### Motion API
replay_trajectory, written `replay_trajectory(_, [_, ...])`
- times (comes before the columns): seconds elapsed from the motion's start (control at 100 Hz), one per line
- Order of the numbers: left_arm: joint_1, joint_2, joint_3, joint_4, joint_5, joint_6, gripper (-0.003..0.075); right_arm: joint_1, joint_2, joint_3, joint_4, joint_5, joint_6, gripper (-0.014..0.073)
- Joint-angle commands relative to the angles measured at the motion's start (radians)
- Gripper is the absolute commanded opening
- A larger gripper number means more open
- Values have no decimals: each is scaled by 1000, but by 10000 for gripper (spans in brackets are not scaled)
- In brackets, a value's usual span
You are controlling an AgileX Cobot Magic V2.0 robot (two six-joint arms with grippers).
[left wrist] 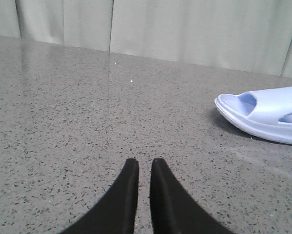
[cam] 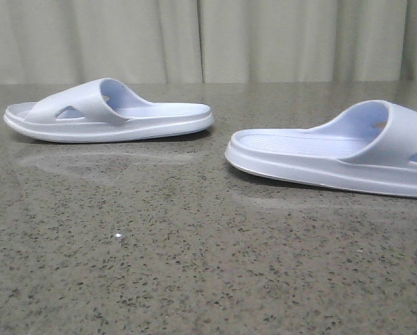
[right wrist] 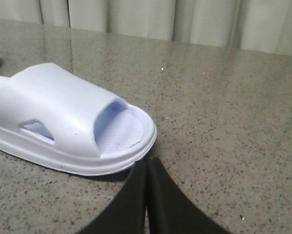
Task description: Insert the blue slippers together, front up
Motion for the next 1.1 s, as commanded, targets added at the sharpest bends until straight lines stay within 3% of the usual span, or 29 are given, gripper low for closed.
replay_trajectory(0.0, [5,-28,9,-6,-75,-4,15,-7,-17,22,-13,-120,-3,-80])
replay_trajectory(0.1, [5,-28,9,-6,-75,-4,15,-7,-17,22,31,-146,-3,-80])
replay_trajectory(0.27, [5,-28,9,-36,-77,-4,15,-7,-17,22,241,-166,-3,-80])
replay_trajectory(0.57, [5,-28,9,-229,-108,-4,15,-7,-17,22,293,-227,-3,-80])
replay_trajectory(0.67, [5,-28,9,-318,-118,-4,15,-7,-17,20,451,-223,-3,-80])
replay_trajectory(0.81, [5,-28,5,-593,-156,-4,15,-7,-17,9,705,-208,-3,-80])
replay_trajectory(0.95, [3,-26,-37,-626,-99,-4,15,-7,3,-50,695,-125,-3,-78])
replay_trajectory(1.09, [3,42,-143,-475,-28,-4,15,-7,120,-140,600,-75,-7,-78])
